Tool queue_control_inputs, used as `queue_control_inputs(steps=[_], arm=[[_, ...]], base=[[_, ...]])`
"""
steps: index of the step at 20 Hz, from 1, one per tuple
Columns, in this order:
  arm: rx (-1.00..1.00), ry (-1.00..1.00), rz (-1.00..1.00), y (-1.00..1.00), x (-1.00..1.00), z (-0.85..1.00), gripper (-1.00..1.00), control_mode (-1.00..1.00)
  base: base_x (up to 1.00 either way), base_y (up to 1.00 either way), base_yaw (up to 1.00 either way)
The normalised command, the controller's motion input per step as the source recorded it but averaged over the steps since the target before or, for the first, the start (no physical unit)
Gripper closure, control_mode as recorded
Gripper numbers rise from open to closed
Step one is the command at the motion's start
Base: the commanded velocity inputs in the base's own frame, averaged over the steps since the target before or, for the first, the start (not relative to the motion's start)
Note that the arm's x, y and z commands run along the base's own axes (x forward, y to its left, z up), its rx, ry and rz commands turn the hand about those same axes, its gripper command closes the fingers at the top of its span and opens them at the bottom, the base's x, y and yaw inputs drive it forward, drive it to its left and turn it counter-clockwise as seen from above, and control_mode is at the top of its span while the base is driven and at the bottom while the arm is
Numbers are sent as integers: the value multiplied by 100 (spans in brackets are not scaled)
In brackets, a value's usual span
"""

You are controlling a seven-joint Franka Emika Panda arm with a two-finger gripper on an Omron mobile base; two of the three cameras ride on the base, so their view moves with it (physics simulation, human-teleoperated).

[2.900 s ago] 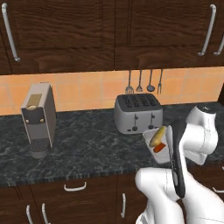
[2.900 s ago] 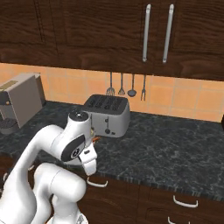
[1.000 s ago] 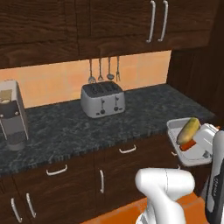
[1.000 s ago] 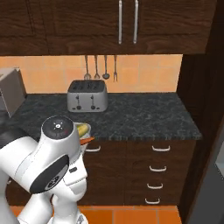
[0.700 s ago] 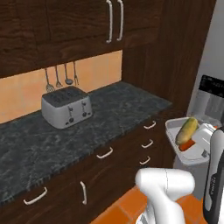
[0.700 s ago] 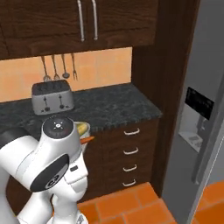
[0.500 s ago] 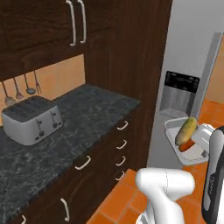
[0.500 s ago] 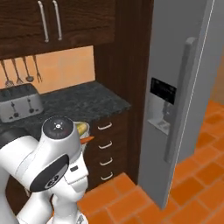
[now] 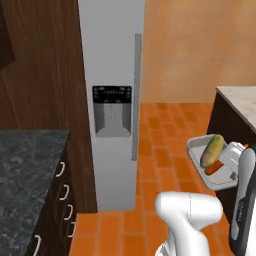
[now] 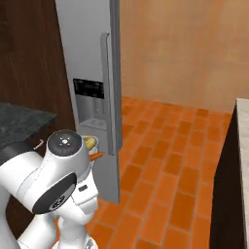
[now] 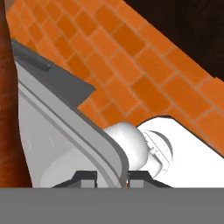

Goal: Take the meat container that has the chicken drumstick and place it on the second highest rack of the freezer. Then take the vegetable container that has the cucumber and carrot and place it on the highest rack of the freezer.

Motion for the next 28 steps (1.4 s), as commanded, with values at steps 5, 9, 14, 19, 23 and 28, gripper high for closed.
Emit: queue_control_inputs(steps=[5,9,14,19,23,28], arm=[[0,0,0,0,0,0,100,100],[0,0,0,0,0,0,100,100],[0,0,0,0,0,0,100,100],[0,0,0,0,0,0,100,100],[0,0,0,0,0,0,100,100],[0,0,0,0,0,0,100,100]], base=[[19,-21,-77],[100,-1,-25],[100,-6,6],[95,-70,11],[100,-53,19],[100,-19,28]])
